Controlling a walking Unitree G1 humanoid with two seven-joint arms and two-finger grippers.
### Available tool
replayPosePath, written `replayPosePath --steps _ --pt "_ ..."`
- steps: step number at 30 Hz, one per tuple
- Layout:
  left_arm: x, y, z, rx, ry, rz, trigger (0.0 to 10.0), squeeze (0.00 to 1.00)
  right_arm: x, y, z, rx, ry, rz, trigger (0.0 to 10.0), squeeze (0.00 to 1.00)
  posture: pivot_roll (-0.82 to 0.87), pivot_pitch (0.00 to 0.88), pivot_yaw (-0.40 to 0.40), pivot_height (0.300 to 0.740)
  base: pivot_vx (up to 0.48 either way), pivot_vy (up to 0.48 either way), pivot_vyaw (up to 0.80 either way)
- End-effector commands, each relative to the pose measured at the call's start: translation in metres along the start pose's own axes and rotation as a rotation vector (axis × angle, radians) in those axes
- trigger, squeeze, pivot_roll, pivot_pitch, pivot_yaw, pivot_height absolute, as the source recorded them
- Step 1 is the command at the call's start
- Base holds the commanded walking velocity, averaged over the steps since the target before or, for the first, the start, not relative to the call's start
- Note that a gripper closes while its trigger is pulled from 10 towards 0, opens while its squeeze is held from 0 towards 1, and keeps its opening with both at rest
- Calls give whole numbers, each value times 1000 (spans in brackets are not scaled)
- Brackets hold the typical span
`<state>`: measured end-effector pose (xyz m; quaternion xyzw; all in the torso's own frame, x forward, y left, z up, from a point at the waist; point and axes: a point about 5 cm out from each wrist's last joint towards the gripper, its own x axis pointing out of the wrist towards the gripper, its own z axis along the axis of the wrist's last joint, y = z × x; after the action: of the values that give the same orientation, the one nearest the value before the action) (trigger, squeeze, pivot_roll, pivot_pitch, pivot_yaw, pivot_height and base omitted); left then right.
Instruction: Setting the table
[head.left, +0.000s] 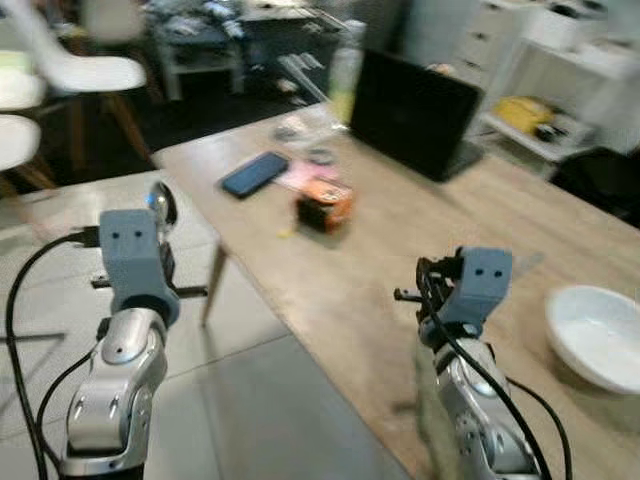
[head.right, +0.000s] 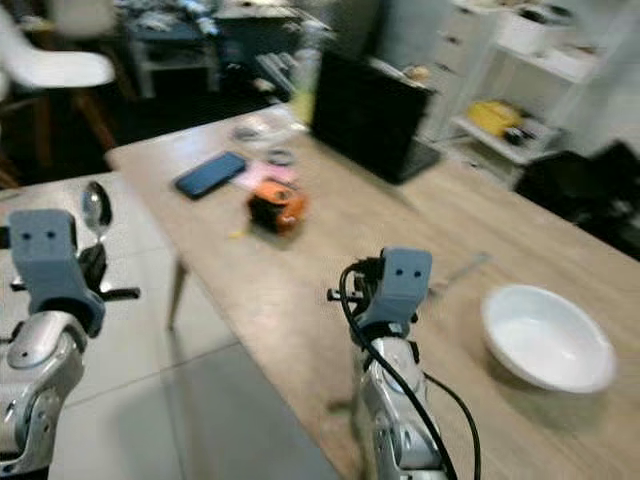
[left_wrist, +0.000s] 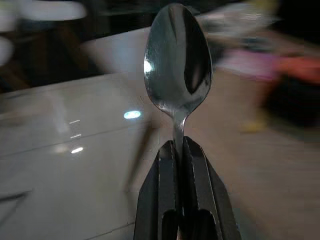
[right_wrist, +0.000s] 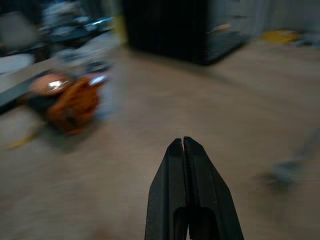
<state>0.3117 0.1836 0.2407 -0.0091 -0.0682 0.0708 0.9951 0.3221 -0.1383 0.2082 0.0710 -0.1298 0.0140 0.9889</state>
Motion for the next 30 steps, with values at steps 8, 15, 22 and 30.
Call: replayPosePath --steps 8,15,22,30 --pt "-1 -1 -4 3 23 -39 10000 0 -1 0 -4 3 13 -7 10000 0 43 119 8 740 0 0 -800" --pt "0 -2 -3 2 21 -52 10000 0 -1 0 -4 4 11 -5 10000 0 44 116 7 740 0 0 -800" --pt "-3 -4 -2 2 17 -75 10000 0 -3 0 -4 2 11 -2 10000 0 45 118 5 740 0 0 -800" --pt "-5 -11 2 9 13 -142 10000 0 -2 0 -4 0 15 -1 10000 0 45 123 4 740 0 0 -800"
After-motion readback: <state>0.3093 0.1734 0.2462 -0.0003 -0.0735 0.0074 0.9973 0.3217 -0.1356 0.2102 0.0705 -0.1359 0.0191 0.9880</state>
